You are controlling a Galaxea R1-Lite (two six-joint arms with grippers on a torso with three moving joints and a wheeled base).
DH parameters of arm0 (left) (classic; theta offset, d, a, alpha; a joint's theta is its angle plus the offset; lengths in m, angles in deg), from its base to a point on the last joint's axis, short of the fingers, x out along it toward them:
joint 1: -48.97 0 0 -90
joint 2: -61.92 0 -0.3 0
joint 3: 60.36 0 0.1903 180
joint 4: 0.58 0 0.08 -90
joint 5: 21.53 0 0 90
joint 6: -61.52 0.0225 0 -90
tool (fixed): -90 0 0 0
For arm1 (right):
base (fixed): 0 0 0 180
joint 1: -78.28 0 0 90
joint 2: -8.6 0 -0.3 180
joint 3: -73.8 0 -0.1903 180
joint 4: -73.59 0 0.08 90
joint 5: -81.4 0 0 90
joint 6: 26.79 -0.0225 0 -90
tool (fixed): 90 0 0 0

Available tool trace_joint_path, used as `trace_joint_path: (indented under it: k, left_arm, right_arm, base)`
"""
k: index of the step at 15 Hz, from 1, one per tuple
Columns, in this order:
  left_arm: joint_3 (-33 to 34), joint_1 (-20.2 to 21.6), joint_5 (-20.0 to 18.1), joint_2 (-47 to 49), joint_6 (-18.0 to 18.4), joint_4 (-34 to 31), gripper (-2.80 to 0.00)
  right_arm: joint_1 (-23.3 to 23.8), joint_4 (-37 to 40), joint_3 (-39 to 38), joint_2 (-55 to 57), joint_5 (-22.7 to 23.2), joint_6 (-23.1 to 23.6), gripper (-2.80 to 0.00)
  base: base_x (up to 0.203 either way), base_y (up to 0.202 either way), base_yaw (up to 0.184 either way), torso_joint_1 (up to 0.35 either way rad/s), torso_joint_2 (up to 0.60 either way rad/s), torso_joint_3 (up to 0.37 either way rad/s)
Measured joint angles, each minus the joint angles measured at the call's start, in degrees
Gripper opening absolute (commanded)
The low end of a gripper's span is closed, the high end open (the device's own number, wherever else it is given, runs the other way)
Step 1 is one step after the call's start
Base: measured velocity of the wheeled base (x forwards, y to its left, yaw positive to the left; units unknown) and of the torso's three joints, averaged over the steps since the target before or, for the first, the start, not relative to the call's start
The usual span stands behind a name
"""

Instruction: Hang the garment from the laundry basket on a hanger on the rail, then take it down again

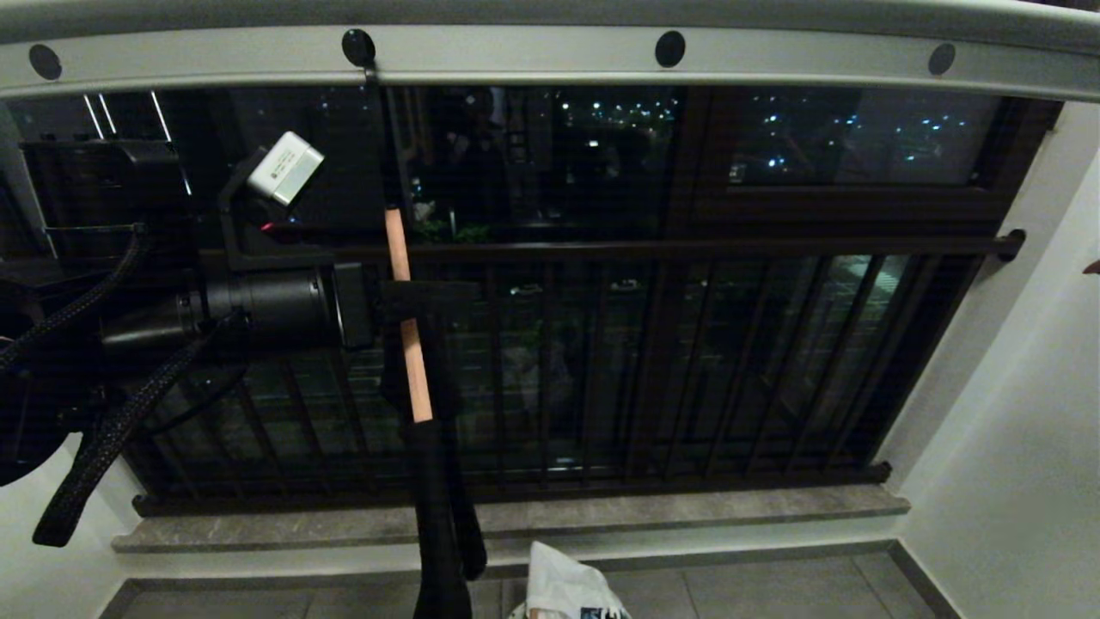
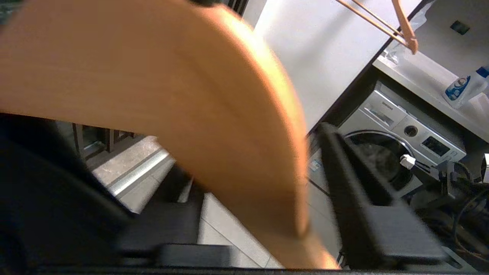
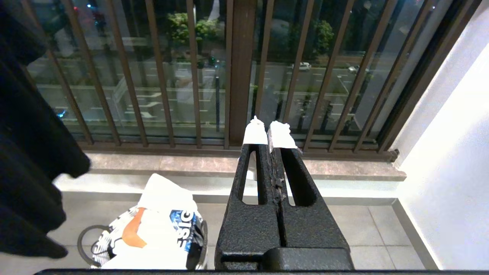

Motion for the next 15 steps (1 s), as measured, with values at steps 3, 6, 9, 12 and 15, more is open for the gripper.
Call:
trace_joint_path:
  k: [3, 6, 9, 12, 15]
  left_arm:
    - [-0.11, 0.0, -0.16, 0.16, -0.35, 0.02, -2.8]
    - [-0.38, 0.0, -0.16, 0.14, -0.33, 0.09, -2.8]
    - [-0.51, 0.0, -0.18, 0.05, -0.28, 0.11, -2.8]
    - [-0.54, 0.0, -0.2, -0.1, -0.37, 0.11, -2.8]
    - [-1.26, 0.0, -0.28, -0.41, -1.41, 0.09, -2.8]
  right_arm:
    - [0.0, 0.0, 0.0, 0.0, 0.0, -0.02, -2.8]
    - [0.0, 0.0, 0.0, 0.0, 0.0, 0.0, -2.8]
    - [0.0, 0.0, 0.0, 0.0, 0.0, 0.0, -2.8]
    - [0.0, 0.0, 0.0, 0.0, 0.0, 0.0, -2.8]
    - [0.0, 0.0, 0.0, 0.0, 0.0, 0.0, -2.8]
  base:
    - [0.0, 0.0, 0.0, 0.0, 0.0, 0.0]
    - [0.0, 0.0, 0.0, 0.0, 0.0, 0.0]
    - [0.0, 0.0, 0.0, 0.0, 0.0, 0.0]
    - [0.0, 0.0, 0.0, 0.0, 0.0, 0.0]
    - [0.0, 0.0, 0.0, 0.0, 0.0, 0.0]
